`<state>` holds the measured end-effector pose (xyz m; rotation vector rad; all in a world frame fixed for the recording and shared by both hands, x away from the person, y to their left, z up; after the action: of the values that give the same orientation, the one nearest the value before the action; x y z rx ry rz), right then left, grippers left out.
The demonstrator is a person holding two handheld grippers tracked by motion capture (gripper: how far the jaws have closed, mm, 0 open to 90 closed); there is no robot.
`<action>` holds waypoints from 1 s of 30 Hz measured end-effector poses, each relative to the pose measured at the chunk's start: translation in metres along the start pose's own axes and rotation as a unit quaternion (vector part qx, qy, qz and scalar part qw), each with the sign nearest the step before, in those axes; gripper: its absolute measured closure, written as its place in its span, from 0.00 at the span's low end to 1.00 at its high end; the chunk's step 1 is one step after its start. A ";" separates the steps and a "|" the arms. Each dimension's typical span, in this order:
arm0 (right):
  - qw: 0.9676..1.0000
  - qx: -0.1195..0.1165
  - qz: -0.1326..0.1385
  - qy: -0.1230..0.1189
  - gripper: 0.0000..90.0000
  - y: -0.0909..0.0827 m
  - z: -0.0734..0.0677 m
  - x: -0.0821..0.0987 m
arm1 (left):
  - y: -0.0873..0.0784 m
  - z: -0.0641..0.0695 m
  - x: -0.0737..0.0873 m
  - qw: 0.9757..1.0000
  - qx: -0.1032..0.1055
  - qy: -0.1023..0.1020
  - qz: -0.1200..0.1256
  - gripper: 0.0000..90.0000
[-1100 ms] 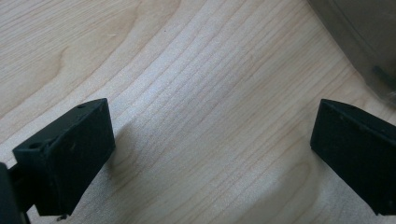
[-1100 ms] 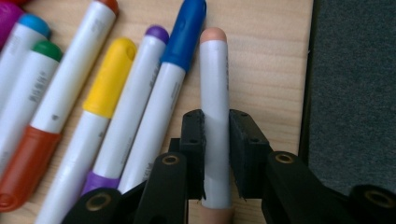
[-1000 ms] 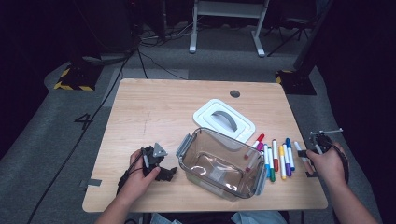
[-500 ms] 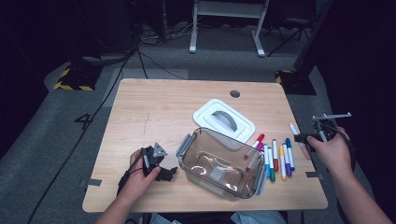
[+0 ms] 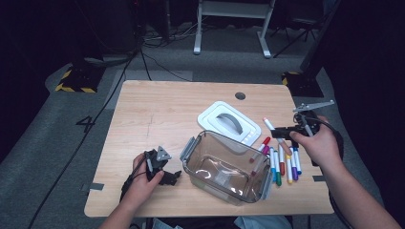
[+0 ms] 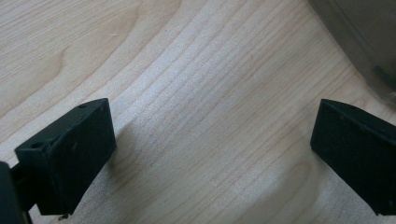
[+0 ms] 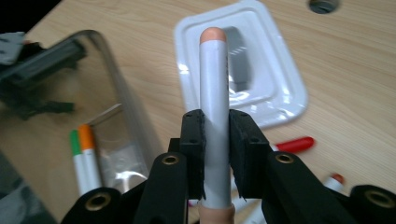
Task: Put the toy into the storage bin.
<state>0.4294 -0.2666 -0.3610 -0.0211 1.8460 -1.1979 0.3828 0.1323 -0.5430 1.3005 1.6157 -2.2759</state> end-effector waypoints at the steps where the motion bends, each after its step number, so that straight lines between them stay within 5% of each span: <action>1: 1.000 -0.014 0.001 -0.008 0.85 0.002 -0.008 -0.004 | 0.000 0.000 0.000 1.000 0.000 0.000 0.000 0.00; 12: 0.994 -0.093 -0.006 -0.058 0.85 0.026 -0.068 -0.028 | 0.000 0.000 0.000 1.000 0.004 0.000 -0.003 0.00; 15: 0.989 -0.125 -0.017 -0.073 0.85 0.038 -0.087 -0.029 | 0.000 0.000 0.000 1.000 0.004 0.000 -0.003 0.00; 30: 0.972 -0.184 -0.077 -0.128 0.85 0.087 -0.145 -0.025 | 0.000 0.000 0.000 1.000 0.002 0.000 0.000 0.00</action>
<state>0.3818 -0.1052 -0.3908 -0.5115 1.8330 -0.8897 0.3829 0.1320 -0.5432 1.3012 1.6106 -2.2805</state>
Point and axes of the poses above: each handheld gripper's, and its own axes: y roughly forward along the jaws, x roughly out of its underside, z roughly to its right, the point moved 5 cm from there along y, roughly forward along the jaws, and after that the axes turned 7 degrees about -y, right-handed, at the moved point
